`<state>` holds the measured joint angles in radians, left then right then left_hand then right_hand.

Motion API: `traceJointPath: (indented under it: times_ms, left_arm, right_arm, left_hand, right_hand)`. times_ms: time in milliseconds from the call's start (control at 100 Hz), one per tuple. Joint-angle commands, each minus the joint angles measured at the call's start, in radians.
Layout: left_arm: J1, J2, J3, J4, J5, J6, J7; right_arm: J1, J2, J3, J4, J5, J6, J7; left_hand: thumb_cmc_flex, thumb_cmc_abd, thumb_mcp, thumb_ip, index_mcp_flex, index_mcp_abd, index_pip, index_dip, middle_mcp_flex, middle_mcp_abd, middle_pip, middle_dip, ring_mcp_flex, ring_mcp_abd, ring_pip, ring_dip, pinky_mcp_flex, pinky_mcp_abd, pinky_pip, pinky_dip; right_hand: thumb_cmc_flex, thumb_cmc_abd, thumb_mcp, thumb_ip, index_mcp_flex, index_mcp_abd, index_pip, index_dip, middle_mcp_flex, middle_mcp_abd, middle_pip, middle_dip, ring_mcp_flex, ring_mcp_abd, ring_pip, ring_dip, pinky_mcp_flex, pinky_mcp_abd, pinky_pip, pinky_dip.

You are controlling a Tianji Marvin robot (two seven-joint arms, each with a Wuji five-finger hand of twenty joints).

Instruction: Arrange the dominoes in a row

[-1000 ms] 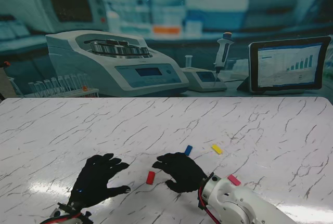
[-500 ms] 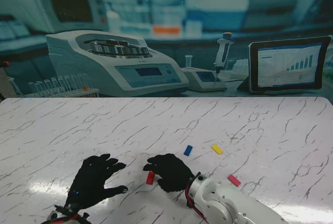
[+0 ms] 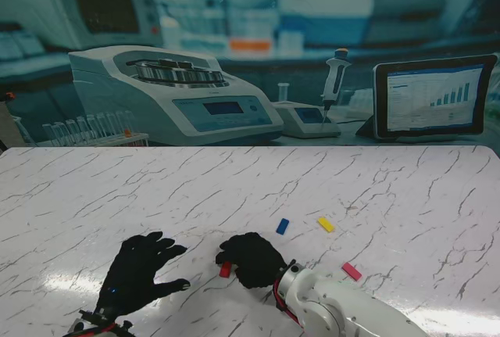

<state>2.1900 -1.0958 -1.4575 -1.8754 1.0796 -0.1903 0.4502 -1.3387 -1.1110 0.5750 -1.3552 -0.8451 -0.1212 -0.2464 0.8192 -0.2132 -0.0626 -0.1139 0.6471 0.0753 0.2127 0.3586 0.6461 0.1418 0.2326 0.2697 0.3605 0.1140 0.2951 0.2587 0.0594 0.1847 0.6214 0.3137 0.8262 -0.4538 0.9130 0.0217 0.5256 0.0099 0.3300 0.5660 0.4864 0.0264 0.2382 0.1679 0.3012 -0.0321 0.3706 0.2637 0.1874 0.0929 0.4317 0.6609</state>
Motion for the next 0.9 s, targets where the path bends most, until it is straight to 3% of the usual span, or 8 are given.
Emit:
traceJointPath:
  times_ms: [0, 140, 210, 250, 440, 590, 690, 890]
  left_arm:
    - [0.009, -0.006, -0.001, 0.001, -0.002, -0.017, -0.006]
    - [0.009, -0.006, -0.002, 0.001, -0.001, -0.018, -0.002]
    - [0.009, -0.006, -0.003, 0.002, 0.001, -0.018, 0.0]
    - [0.009, -0.006, -0.003, 0.002, 0.001, -0.018, 0.001]
    - [0.01, -0.007, -0.004, 0.003, -0.002, -0.018, 0.006]
    - [0.01, -0.007, -0.005, 0.003, -0.003, -0.018, 0.004]
    - [0.009, -0.007, -0.004, 0.005, -0.004, -0.018, 0.004]
    - [0.008, -0.007, -0.003, 0.007, -0.007, -0.019, 0.003]
  right_arm:
    - [-0.006, -0.011, -0.004, 0.004, 0.004, -0.003, 0.002]
    - [-0.002, -0.013, -0.007, 0.013, 0.003, -0.004, -0.009]
    - [0.0, -0.015, -0.009, 0.018, 0.004, -0.002, -0.015]
    - [0.002, -0.017, -0.011, 0.023, 0.004, 0.0, -0.021]
    - [0.011, -0.027, -0.026, 0.061, 0.01, 0.009, -0.054]
    - [0.016, -0.036, -0.033, 0.09, 0.015, 0.017, -0.083]
    - [0.014, -0.038, -0.029, 0.098, 0.012, 0.023, -0.1]
    - [0.001, -0.035, -0.012, 0.089, 0.001, 0.035, -0.11]
  left_hand:
    - [-0.021, 0.002, -0.006, 0.001, 0.008, -0.002, 0.005, 0.007, 0.017, -0.016, 0.012, 0.0, 0.013, -0.029, 0.016, -0.002, -0.005, -0.024, -0.006, 0.008]
    - [-0.021, 0.002, -0.006, 0.001, 0.01, -0.003, 0.007, 0.008, 0.02, -0.018, 0.013, 0.001, 0.016, -0.029, 0.016, -0.001, -0.004, -0.024, -0.005, 0.009]
    - [-0.022, 0.003, -0.006, 0.001, 0.01, -0.003, 0.008, 0.009, 0.02, -0.018, 0.013, 0.001, 0.017, -0.028, 0.016, -0.001, -0.003, -0.023, -0.004, 0.009]
    - [-0.022, 0.002, -0.006, 0.001, 0.011, -0.003, 0.009, 0.009, 0.023, -0.019, 0.014, 0.002, 0.018, -0.029, 0.016, -0.001, -0.002, -0.023, -0.003, 0.009]
    - [-0.023, 0.006, -0.006, 0.0, 0.016, -0.007, 0.014, 0.011, 0.027, -0.02, 0.015, 0.003, 0.025, -0.029, 0.018, 0.001, -0.001, -0.022, 0.0, 0.011]
    - [-0.023, 0.01, -0.006, 0.001, 0.017, -0.006, 0.017, 0.013, 0.028, -0.022, 0.015, 0.004, 0.025, -0.029, 0.017, 0.002, 0.0, -0.022, 0.001, 0.011]
    - [-0.023, 0.011, -0.006, 0.001, 0.018, -0.004, 0.019, 0.014, 0.03, -0.02, 0.016, 0.005, 0.025, -0.028, 0.017, 0.003, 0.0, -0.02, 0.002, 0.012]
    - [-0.026, 0.019, -0.006, 0.001, 0.022, -0.005, 0.024, 0.015, 0.033, -0.021, 0.017, 0.005, 0.028, -0.027, 0.018, 0.004, 0.0, -0.018, 0.004, 0.013]
  right_hand:
    - [0.011, -0.024, 0.007, -0.04, 0.049, -0.038, 0.037, 0.03, 0.029, -0.023, 0.01, 0.01, 0.025, -0.035, 0.008, 0.009, 0.015, 0.079, 0.002, -0.022]
    - [-0.002, -0.022, -0.012, -0.044, 0.109, -0.066, 0.121, 0.075, 0.087, -0.018, 0.044, 0.027, 0.05, -0.032, 0.012, 0.013, 0.023, 0.08, 0.02, -0.031]
    - [0.003, -0.047, -0.02, -0.073, 0.117, -0.077, 0.17, 0.082, 0.108, -0.006, 0.07, 0.041, 0.055, -0.025, 0.014, 0.016, 0.024, 0.083, 0.03, -0.037]
    - [0.006, -0.06, -0.018, -0.086, 0.112, -0.081, 0.23, 0.047, 0.113, -0.001, 0.084, 0.047, 0.057, -0.021, 0.016, 0.018, 0.023, 0.084, 0.044, -0.049]
    - [0.025, -0.108, -0.031, -0.119, 0.097, -0.116, 0.444, 0.052, 0.103, 0.029, 0.157, 0.096, 0.06, 0.009, 0.039, 0.03, 0.028, 0.09, 0.074, -0.061]
    - [0.036, -0.131, -0.034, -0.128, 0.109, -0.163, 0.59, 0.056, 0.073, 0.028, 0.244, 0.156, 0.052, 0.044, 0.068, 0.054, 0.027, 0.096, 0.099, -0.066]
    - [0.039, -0.134, -0.027, -0.129, 0.113, -0.172, 0.659, 0.103, 0.029, 0.035, 0.336, 0.214, 0.031, 0.057, 0.089, 0.07, 0.019, 0.096, 0.115, -0.068]
    - [0.042, -0.135, -0.004, -0.133, 0.071, -0.151, 0.725, 0.183, -0.072, 0.096, 0.474, 0.327, -0.024, 0.093, 0.133, 0.092, -0.021, 0.097, 0.207, -0.089]
